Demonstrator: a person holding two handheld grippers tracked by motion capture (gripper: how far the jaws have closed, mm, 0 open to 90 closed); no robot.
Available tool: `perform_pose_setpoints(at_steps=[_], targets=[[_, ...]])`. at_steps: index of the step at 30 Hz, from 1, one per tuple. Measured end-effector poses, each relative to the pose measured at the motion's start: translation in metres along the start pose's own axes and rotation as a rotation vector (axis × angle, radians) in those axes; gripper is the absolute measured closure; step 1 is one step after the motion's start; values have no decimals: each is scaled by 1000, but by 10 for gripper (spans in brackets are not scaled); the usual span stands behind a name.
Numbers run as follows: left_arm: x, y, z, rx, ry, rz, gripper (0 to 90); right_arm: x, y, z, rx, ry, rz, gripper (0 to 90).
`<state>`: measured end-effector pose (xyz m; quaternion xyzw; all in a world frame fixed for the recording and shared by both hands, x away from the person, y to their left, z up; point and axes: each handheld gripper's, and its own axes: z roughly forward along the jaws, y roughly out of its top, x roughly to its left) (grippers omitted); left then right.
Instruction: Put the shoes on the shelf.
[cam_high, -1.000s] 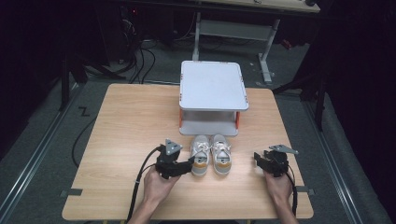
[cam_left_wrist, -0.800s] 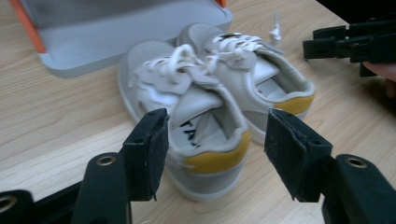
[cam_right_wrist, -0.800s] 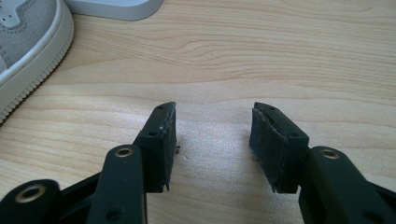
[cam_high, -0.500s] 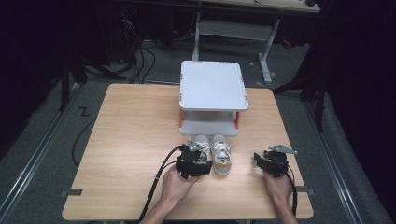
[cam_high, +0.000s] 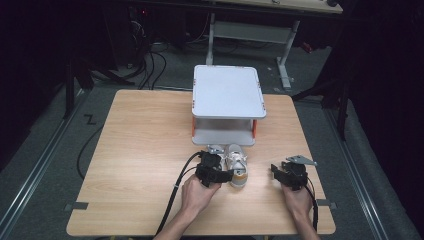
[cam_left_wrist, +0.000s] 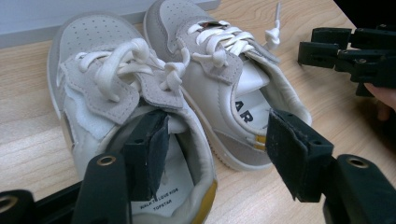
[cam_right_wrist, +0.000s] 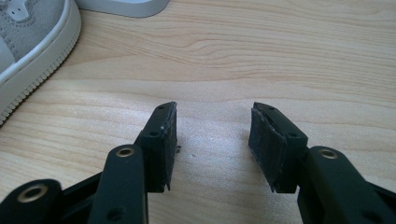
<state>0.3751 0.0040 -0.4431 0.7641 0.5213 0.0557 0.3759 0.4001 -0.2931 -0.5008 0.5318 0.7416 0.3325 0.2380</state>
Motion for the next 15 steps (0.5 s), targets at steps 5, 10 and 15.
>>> perform_pose_setpoints(at_steps=[5, 10, 15], targets=[[-1, 3, 4, 10, 10, -4, 402, 0, 0, 0, 1, 1, 0, 516], [-5, 9, 9, 16, 25, 17, 406, 1, 0, 0, 2, 2, 0, 516], [-10, 12, 14, 25, 60, 46, 434, 1, 0, 0, 1, 4, -5, 516]])
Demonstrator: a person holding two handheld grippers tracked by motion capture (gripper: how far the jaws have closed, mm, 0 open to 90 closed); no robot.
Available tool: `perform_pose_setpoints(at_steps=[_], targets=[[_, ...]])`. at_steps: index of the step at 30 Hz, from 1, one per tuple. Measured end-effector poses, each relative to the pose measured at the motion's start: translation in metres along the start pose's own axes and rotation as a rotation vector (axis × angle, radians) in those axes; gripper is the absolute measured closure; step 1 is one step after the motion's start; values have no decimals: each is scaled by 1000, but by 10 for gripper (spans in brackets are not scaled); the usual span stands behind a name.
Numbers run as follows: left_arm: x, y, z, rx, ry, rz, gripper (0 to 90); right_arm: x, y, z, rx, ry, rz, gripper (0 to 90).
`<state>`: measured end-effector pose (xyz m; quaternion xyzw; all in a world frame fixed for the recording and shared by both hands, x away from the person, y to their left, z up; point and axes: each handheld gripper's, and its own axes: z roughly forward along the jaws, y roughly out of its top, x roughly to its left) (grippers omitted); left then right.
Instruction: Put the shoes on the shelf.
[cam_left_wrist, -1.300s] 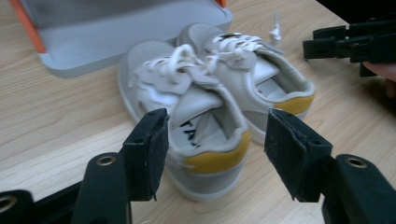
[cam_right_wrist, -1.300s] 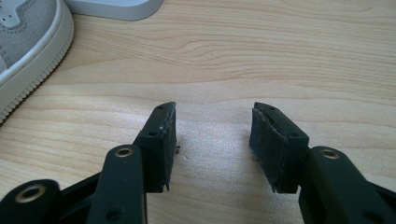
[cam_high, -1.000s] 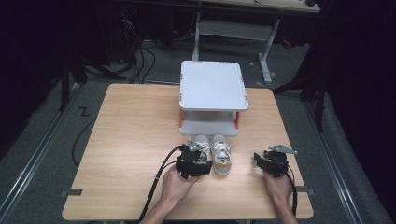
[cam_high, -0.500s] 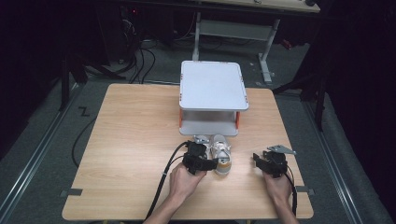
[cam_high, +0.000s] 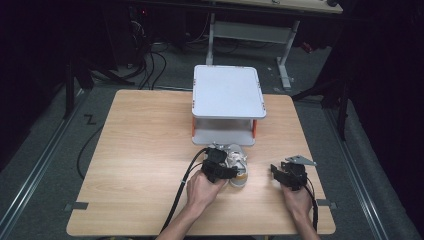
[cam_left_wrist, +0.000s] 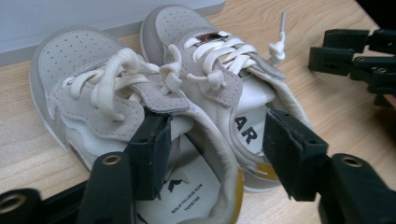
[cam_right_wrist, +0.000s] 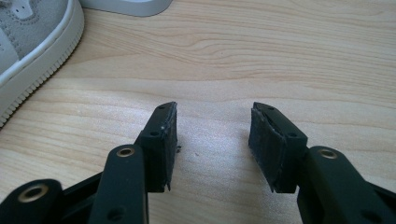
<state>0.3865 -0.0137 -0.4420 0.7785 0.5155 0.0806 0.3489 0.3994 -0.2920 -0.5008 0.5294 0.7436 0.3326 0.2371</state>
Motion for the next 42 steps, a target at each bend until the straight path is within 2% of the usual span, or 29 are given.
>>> perform_pose_setpoints(at_steps=[2, 5, 9, 12, 14, 17, 20, 24, 28, 32, 36, 41, 42], targets=[[-1, -1, 2, 11, 21, 21, 467, 0, 0, 0, 0, 0, 1, 516], [-2, -1, 6, 7, 30, 31, 486, 0, 0, 0, 1, 0, 2, 516], [-3, -2, 10, 0, 42, 70, 504, 1, 0, 0, 0, 1, -1, 515], [-3, -1, 10, 1, 36, 81, 521, 1, 0, 0, 2, 0, -3, 515], [-3, 0, 11, 12, 20, 82, 576, 1, 0, 0, 2, 1, -3, 515], [-3, 1, 12, 23, 24, 97, 609, 1, 0, 0, 0, 5, 0, 515], [-2, 0, 9, 24, 28, 96, 657, 1, 0, 0, -1, 7, 1, 515], [-1, -1, 6, 38, 14, 103, 729, 0, 0, 0, 0, 11, 8, 515], [-3, -2, 4, 47, 9, 135, 792, 1, 0, 0, 0, 6, 0, 513], [-1, -3, 2, 41, 1, 139, 805, 0, 0, 0, 0, 9, 2, 513], [-3, -6, -2, 28, 13, 180, 815, 0, 0, 0, 0, 9, 0, 511], [2, -8, -10, 11, -12, 177, 818, 0, 0, 0, 0, 11, 1, 509], [3, -8, -11, 13, -13, 188, 817, 0, 0, 0, 0, 11, 2, 510]])
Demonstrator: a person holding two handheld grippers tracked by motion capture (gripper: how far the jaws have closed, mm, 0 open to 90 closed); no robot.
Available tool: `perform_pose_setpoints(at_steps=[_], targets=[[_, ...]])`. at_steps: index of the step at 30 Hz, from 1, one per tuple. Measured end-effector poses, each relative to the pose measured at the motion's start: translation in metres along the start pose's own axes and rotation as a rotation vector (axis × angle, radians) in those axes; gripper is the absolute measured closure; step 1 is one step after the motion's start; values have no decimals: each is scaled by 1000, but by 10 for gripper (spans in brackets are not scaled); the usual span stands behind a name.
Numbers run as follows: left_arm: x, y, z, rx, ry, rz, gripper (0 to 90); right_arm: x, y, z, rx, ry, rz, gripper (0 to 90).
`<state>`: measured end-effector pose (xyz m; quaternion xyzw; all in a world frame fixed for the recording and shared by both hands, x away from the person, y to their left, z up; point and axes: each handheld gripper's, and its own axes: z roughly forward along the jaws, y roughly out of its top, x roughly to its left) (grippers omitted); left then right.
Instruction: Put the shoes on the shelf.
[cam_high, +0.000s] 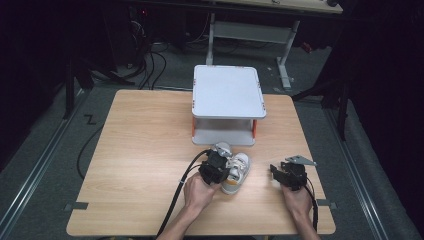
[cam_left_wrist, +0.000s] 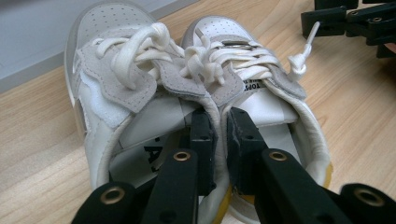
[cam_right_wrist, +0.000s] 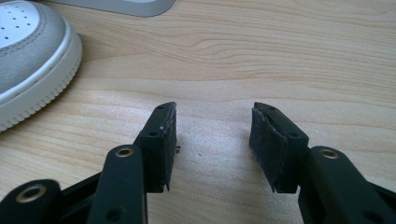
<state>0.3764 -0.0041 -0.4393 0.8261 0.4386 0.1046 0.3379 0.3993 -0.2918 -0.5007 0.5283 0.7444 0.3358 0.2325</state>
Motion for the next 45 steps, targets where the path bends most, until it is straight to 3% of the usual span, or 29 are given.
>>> perform_pose_setpoints(at_steps=[10, 17, 20, 22, 27, 31, 36, 45], targets=[[9, 1, -14, -30, -4, 27, 820, 1, 0, 0, -3, 7, -9, 578], [23, 4, -14, -50, -13, 7, 818, 2, 1, -1, -11, 46, -17, 621], [27, 8, -12, -43, 4, 16, 818, 4, 3, -5, -19, 77, -14, 646], [30, 12, -11, -50, 12, 14, 818, 3, 9, -8, 10, 109, -11, 651], [37, 20, -10, -72, 28, 13, 817, 3, 27, -19, -29, 183, -4, 620], [46, 25, -7, -94, 40, -20, 817, 9, 42, -26, -48, 230, -19, 625], [60, 26, -1, -109, 61, -74, 815, 12, 58, -36, -69, 283, -21, 712], [69, 36, 13, -132, 125, -83, 815, 14, 90, -50, -126, 297, -56, 755]])
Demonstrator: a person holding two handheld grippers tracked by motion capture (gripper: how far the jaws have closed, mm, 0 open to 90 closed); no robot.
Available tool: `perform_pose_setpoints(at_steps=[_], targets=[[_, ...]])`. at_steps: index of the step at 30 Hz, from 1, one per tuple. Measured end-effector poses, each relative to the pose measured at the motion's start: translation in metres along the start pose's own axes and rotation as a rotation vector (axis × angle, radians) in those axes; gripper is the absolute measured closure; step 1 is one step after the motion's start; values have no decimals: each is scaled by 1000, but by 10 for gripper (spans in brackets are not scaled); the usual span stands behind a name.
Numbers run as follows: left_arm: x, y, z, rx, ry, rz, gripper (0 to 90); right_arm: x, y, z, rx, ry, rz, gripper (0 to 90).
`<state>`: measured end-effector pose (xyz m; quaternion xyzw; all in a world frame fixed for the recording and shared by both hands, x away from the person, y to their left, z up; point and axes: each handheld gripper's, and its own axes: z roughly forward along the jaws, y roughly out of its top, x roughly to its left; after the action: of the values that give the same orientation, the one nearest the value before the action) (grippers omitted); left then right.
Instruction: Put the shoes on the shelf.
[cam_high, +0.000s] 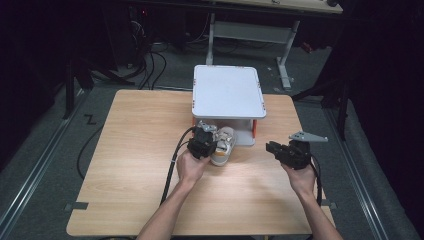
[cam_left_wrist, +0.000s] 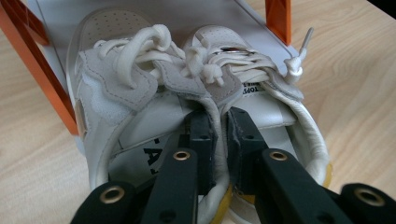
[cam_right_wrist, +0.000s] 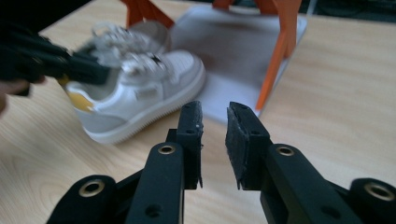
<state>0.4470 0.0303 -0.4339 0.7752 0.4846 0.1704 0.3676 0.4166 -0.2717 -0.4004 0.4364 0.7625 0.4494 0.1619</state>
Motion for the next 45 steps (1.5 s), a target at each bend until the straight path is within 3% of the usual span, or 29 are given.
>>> perform_pose_setpoints(at_steps=[5, 11, 18, 26, 30, 35, 38, 45], targets=[[0, 4, 8, -17, 14, -7, 815, 1, 27, -3, -61, 10, -27, 756], [2, 5, 18, -16, 31, -24, 814, 1, 61, 6, -119, 4, -61, 746], [4, 7, 25, -16, 38, -43, 809, 4, 88, 31, -112, -44, -84, 724], [8, 10, 30, -28, 38, -70, 775, 9, 94, 62, -75, -82, -98, 719], [8, 10, 31, -26, 49, -66, 730, 13, 99, 65, -54, -102, -130, 748], [2, 10, 30, -37, 74, -38, 606, 14, 99, 65, -50, -109, -143, 757], [6, 12, 27, -41, 35, -87, 495, 14, 98, 65, -51, -108, -146, 760], [3, 15, 11, -75, 28, -69, 404, 13, 98, 65, -55, -106, -153, 766]])
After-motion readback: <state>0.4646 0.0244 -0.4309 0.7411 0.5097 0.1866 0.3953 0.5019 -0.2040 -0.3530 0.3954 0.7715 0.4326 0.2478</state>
